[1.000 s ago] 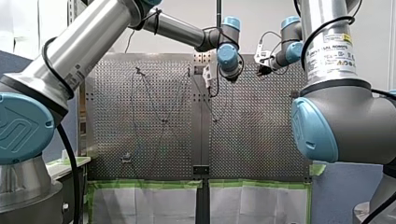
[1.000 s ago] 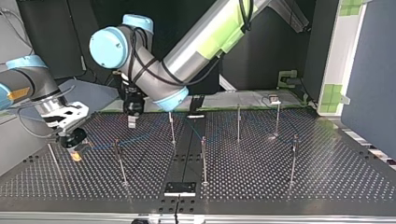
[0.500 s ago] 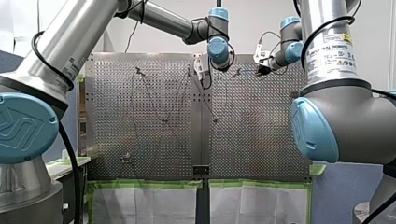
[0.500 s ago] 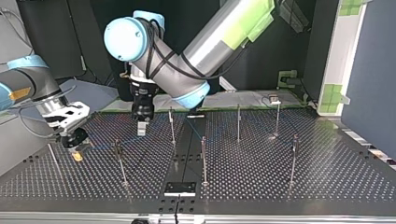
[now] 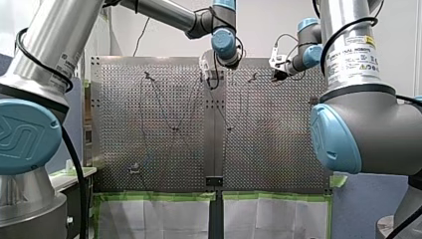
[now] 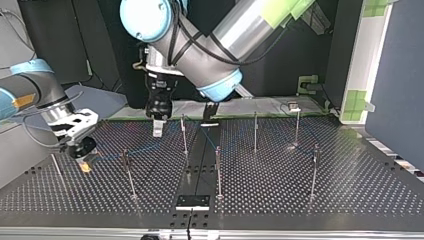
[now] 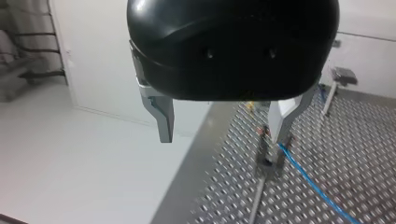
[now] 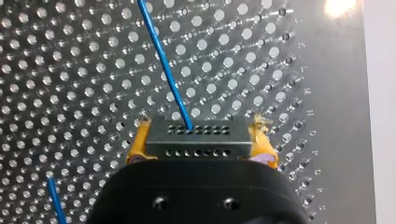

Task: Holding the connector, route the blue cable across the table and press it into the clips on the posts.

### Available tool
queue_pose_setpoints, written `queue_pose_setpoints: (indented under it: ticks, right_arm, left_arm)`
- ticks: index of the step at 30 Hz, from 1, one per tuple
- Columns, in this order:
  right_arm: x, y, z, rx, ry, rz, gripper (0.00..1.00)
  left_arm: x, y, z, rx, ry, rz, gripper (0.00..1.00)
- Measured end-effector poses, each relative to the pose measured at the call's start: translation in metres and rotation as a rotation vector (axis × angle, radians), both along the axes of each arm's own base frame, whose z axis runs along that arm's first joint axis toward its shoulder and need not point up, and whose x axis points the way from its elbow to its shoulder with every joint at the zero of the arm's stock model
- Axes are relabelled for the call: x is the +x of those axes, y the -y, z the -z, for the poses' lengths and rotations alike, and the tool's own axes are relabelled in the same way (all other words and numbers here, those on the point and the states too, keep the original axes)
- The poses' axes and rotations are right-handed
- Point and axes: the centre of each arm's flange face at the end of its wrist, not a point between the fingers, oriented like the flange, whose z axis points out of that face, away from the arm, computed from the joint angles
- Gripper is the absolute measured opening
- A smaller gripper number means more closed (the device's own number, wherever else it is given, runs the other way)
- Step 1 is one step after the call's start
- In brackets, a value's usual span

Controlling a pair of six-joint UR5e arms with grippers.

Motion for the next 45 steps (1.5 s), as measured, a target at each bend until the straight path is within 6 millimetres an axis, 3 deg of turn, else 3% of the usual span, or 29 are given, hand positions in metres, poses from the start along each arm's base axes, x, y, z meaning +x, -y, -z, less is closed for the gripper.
queue_pose_setpoints:
  ticks: [17, 23, 45]
  right_arm:
    - [0.004, -0.001, 0.002, 0.002, 0.0, -0.007, 0.0]
    - [0.005, -0.001, 0.002, 0.002, 0.0, -0.007, 0.0]
    - [0.003, 0.0, 0.003, 0.004, -0.001, -0.004, 0.0]
  left_arm:
    - [-0.039, -0.026, -0.026, -0.217, 0.072, 0.04, 1.0]
    - [-0.037, -0.019, 0.007, -0.244, 0.047, 0.073, 1.0]
    - [-0.045, -0.037, 0.081, -0.271, 0.047, 0.043, 1.0]
